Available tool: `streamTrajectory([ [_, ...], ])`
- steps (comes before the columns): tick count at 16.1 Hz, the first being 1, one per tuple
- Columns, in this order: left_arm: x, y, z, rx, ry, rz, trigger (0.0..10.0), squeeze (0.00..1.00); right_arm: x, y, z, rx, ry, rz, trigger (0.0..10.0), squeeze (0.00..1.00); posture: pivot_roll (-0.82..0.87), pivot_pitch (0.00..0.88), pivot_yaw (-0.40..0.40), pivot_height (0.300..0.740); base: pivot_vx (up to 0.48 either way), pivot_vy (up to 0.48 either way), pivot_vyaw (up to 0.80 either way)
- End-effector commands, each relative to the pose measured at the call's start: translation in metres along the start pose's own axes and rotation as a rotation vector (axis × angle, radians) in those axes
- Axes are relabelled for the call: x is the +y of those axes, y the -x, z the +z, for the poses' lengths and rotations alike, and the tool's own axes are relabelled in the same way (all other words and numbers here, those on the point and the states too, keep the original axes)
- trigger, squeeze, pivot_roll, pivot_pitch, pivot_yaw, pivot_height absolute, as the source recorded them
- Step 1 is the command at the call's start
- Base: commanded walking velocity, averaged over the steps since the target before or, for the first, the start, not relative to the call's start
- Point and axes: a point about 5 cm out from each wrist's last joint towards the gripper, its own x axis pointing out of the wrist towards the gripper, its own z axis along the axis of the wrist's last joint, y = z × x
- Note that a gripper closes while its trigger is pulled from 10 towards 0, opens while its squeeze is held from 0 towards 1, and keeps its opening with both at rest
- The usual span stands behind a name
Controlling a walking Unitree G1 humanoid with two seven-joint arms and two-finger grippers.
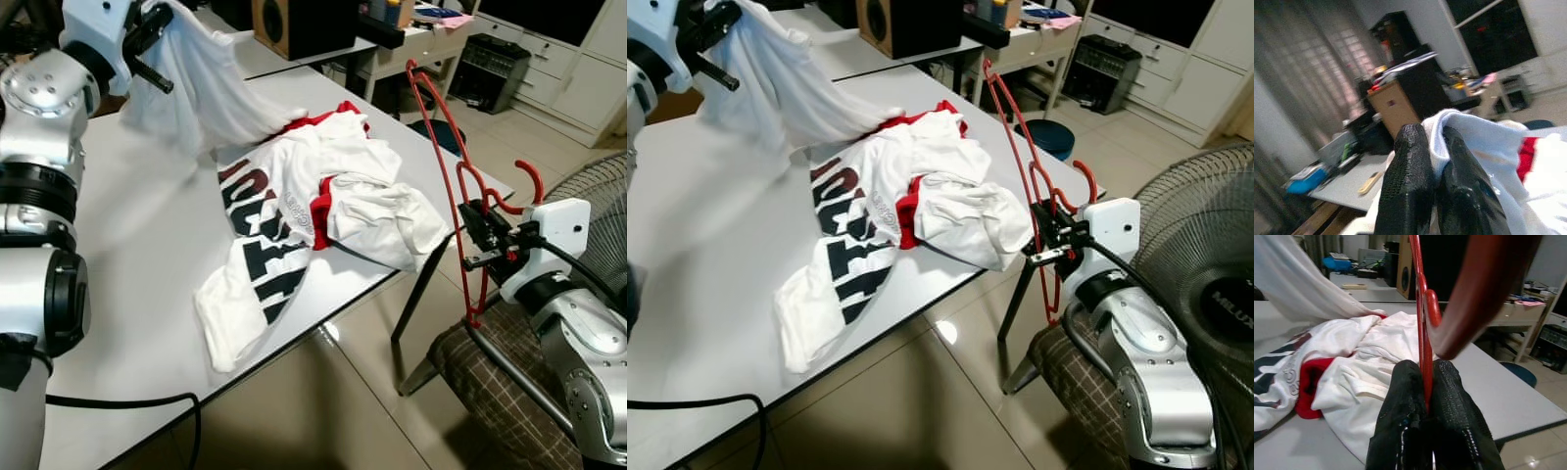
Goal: Hang hanger
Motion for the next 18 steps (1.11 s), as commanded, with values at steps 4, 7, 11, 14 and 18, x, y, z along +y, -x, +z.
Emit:
streamTrajectory([
  [4, -0.078, 0.015, -0.043, 0.099, -0.073, -0.485, 0.0, 0.00, 0.013, 0.007, 0.000, -0.011, -0.011, 0.075, 10.0, 0.00, -0.13, 0.000, -0.006, 0.740, 0.000, 0.000, 0.00],
  [7, -0.133, 0.050, -0.074, 0.163, 0.027, -0.701, 0.0, 0.00, 0.010, 0.014, -0.005, 0.025, -0.004, 0.090, 10.0, 0.00, -0.13, 0.000, -0.012, 0.740, 0.000, 0.000, 0.00],
  [11, -0.164, 0.068, -0.076, 0.166, 0.034, -0.661, 10.0, 0.00, 0.003, 0.018, -0.009, 0.058, 0.010, 0.071, 10.0, 0.00, -0.13, 0.000, -0.020, 0.740, 0.000, 0.000, 0.00],
  [14, -0.171, 0.077, -0.070, 0.138, 0.088, -0.645, 10.0, 0.00, 0.000, 0.021, -0.010, 0.064, 0.012, 0.062, 10.0, 0.00, -0.13, 0.000, -0.019, 0.740, 0.000, 0.000, 0.00],
  [18, -0.169, 0.099, -0.062, 0.094, 0.071, -0.559, 10.0, 1.00, -0.003, 0.025, -0.010, 0.075, 0.010, 0.051, 10.0, 0.00, -0.14, 0.000, -0.020, 0.740, 0.000, 0.000, 0.00],
])
